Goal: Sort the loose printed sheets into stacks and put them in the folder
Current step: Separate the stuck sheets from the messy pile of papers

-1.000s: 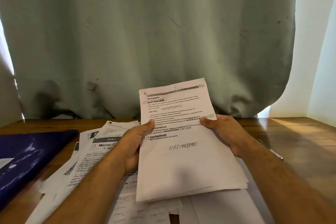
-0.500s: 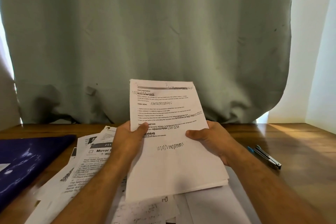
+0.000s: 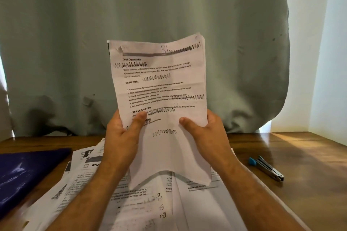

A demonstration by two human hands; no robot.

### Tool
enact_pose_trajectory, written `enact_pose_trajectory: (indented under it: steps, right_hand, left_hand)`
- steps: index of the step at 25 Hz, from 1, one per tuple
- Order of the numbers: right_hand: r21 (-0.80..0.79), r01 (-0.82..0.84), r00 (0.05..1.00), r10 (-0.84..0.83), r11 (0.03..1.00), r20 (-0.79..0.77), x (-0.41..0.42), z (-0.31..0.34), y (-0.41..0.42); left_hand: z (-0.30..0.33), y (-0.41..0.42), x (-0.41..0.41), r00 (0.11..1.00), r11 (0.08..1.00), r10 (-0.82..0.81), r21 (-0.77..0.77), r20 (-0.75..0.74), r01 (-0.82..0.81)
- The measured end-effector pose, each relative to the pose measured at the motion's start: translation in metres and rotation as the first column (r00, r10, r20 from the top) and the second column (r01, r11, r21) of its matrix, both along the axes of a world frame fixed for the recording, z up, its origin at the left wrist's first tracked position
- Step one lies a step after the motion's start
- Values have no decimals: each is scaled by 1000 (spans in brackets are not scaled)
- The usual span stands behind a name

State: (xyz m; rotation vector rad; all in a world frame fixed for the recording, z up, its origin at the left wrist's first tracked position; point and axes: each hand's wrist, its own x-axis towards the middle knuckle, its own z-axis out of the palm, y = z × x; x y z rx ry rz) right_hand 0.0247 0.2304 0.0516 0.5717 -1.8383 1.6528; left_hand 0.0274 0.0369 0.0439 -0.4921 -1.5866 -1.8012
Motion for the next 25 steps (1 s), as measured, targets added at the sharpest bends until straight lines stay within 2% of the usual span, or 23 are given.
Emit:
enact_pose_trajectory:
  steps: [2, 7, 10, 15, 20, 22, 25]
  right_hand:
    - [-7, 14, 1000, -14, 1000, -8, 0, -1, -1]
    - [-152, -166, 979, 181, 974, 93, -4, -9, 13]
    - [-181, -165, 972, 190, 970, 134, -7, -12, 15]
    - [-123, -114, 988, 126, 986, 89, -6, -3, 15]
    - [-122, -158, 977, 173, 980, 126, -4, -4, 18]
    - [-128, -122, 979, 141, 984, 148, -4, -5, 15]
    - [-124, -89, 983, 108, 988, 148, -5, -3, 13]
  left_hand:
    - [2, -4, 0, 999, 999, -33, -3, -2, 33]
    - [-11, -11, -10, 966, 983, -180, 48, 184, 174]
    - [-18, -7, -13, 957, 988, -153, 51, 245, 145]
    - [-10, -11, -11, 978, 995, -78, 76, 191, 65]
    - [-6, -20, -8, 947, 980, -199, 55, 253, 191]
    - [-8, -18, -7, 946, 989, -145, 7, 290, 149]
    - [-7, -15, -8, 962, 998, -60, -11, 265, 65]
